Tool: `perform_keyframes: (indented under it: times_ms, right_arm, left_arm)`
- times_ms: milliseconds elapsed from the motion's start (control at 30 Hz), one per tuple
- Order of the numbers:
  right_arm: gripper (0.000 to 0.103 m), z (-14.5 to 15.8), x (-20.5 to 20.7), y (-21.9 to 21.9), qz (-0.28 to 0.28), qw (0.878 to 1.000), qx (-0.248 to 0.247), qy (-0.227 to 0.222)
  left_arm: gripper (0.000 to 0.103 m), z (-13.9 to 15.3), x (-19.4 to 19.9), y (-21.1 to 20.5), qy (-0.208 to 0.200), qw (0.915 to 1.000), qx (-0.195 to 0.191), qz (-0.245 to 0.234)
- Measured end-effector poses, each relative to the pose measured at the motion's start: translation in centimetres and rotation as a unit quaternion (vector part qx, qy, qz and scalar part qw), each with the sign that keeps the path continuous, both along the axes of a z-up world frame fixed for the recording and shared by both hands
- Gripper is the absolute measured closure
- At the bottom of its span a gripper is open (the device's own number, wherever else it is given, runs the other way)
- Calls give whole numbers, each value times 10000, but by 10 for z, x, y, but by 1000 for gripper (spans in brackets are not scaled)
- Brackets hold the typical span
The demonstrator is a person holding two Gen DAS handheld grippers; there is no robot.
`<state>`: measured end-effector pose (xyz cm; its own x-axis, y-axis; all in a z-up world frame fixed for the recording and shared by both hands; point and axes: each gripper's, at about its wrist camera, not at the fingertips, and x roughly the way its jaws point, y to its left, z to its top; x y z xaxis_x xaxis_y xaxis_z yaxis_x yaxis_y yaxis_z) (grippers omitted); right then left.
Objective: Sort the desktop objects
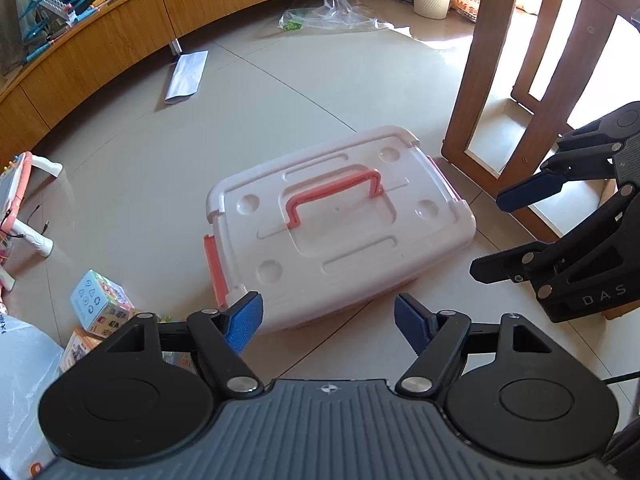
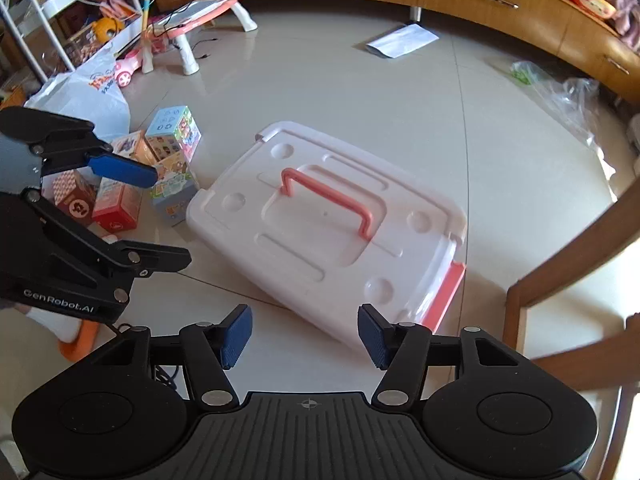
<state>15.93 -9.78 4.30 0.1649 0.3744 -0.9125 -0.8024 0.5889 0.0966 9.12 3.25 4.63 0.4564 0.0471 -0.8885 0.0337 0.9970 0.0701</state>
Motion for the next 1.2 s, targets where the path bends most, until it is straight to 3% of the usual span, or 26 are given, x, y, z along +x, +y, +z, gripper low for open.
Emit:
perform_keyframes:
  times_ms: [200,300,433,567,767,1200]
  right_arm:
    - [47,3,-47,-24,-1234,9922,113,102]
    - [46,-4,-71,-35,-1847,9825,176,169]
    - [46,-14,-102,-45,-2547,9663,340,154]
    - [39,-19,-127,-49,-2824,9587,329,98]
    - [37,-32,-147,-51,-3181,9477,56,-233]
    - [36,-77,-141,-44,-3336,9415,-440,-190]
  left_arm:
    - [24,14,-44,-21,-103,9999,40,-13]
    - [18,18,-62,-31,-144,9998,156,-34]
    - [16,25,-87,-38,-208,9994,290,22]
    - [12,25,-105,-38,-197,9992,297,164]
    - [9,9,-116,-42,-236,9984,367,349]
    - [9,-44,-110,-39,-84,9979,462,439]
